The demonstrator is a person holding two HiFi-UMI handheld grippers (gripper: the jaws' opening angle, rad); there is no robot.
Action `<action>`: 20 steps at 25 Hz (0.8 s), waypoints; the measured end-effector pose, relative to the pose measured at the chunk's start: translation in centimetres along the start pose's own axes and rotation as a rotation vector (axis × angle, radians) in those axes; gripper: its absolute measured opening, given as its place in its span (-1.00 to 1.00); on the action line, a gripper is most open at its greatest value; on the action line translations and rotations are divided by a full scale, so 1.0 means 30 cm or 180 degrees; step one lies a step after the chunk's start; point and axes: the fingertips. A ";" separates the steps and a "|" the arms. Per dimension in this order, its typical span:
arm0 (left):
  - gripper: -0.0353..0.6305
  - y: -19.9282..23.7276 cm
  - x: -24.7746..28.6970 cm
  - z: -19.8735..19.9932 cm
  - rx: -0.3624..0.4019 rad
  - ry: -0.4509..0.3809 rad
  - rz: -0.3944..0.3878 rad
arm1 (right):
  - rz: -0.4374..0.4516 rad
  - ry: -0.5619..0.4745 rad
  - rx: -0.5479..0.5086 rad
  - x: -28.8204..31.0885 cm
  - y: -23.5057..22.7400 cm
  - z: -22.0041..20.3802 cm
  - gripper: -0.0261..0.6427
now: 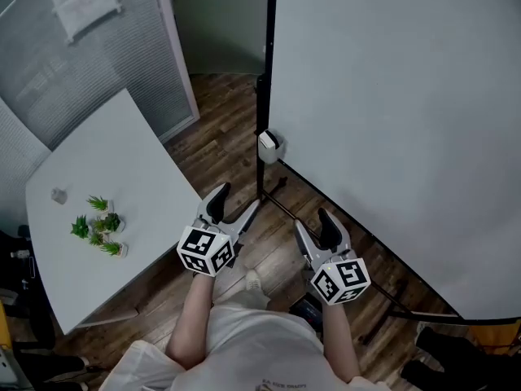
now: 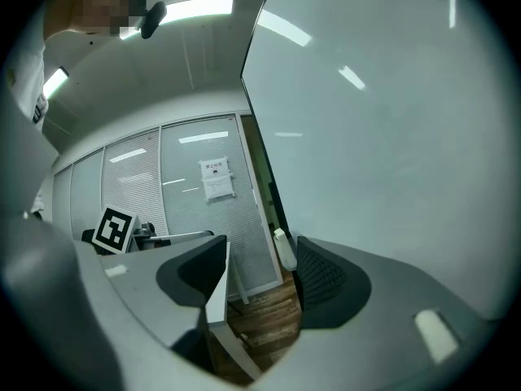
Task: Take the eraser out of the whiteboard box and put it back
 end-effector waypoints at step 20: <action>0.04 0.165 0.273 0.040 0.0057 0.0002 -0.0325 | -0.0247 -0.0043 -0.0021 0.256 -0.115 0.065 -0.11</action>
Point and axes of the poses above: the fingertips, and each gripper's own axes: x forward along the fingers, y to its left, z out of its top, and after that the axes turned 7 degrees about x, right-handed
